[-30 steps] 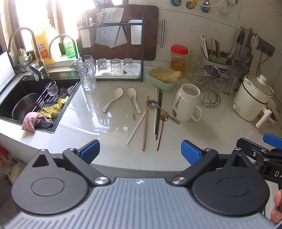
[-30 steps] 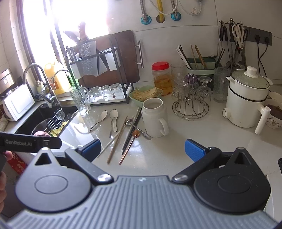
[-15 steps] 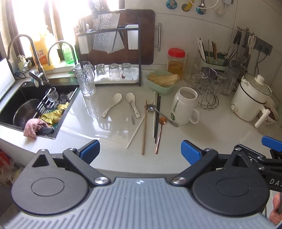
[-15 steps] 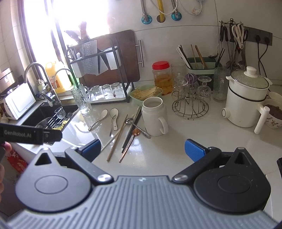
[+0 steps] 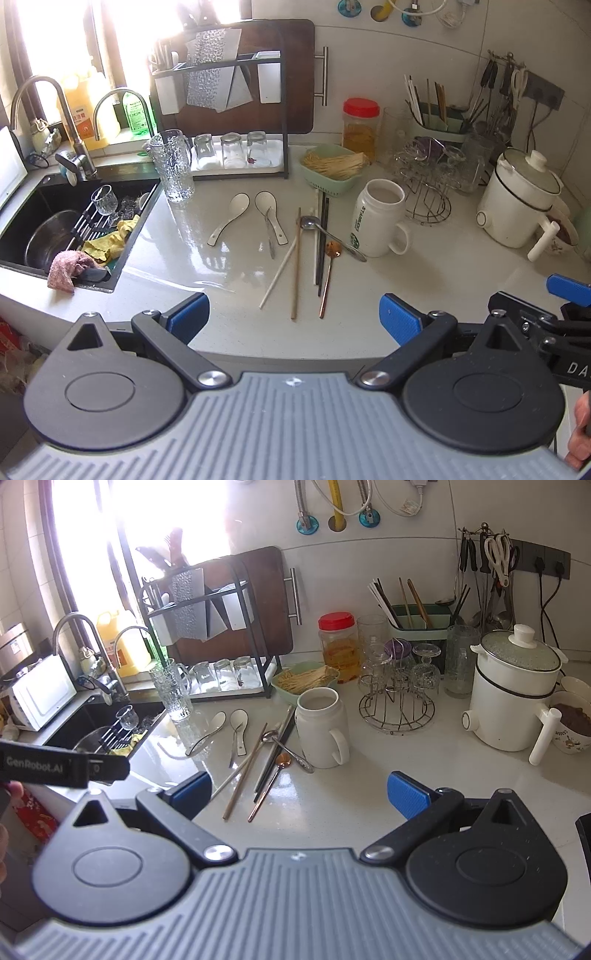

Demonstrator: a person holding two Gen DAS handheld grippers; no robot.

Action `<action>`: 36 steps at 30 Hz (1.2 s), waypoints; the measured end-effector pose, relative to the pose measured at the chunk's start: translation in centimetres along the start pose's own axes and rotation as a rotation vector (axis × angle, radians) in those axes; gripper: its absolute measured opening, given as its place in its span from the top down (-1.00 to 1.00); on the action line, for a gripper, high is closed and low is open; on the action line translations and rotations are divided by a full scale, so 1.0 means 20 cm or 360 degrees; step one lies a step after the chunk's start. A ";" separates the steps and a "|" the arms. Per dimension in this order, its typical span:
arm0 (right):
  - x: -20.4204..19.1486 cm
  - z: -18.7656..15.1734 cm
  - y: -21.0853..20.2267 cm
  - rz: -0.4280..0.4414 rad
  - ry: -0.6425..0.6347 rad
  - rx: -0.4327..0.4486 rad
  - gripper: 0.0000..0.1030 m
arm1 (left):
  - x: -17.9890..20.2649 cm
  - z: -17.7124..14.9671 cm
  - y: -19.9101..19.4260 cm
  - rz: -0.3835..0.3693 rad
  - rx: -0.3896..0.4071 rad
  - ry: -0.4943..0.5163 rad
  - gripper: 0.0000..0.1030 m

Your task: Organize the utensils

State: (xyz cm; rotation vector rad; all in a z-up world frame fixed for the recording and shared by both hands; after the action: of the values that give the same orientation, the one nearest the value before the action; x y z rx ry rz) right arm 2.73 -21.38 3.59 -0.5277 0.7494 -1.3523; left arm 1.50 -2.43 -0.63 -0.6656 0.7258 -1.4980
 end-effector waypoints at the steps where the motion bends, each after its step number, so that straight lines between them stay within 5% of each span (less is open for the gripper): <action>1: 0.00 0.00 0.00 -0.0002 -0.0001 -0.0001 -1.00 | 0.00 0.00 0.00 -0.0007 0.0000 -0.0005 -0.94; 36: 0.02 -0.05 0.08 -0.0028 -0.0006 -0.0036 -1.00 | -0.05 0.01 0.16 0.0003 -0.0048 -0.0101 -0.94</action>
State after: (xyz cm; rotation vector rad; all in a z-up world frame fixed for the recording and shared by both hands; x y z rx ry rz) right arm 3.14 -21.44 1.69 -0.5560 0.7592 -1.3599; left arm 3.78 -1.51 -2.91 -0.7321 0.7013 -1.4603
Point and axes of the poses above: each gripper's, at about its wrist camera, not at the fingertips, and y roughly the way its jaws point, x to its right, z to its top, the point moved 4 cm from there along y, roughly the way its jaws point, and after that the axes turned 4 degrees about -x, right-handed, at the moved point
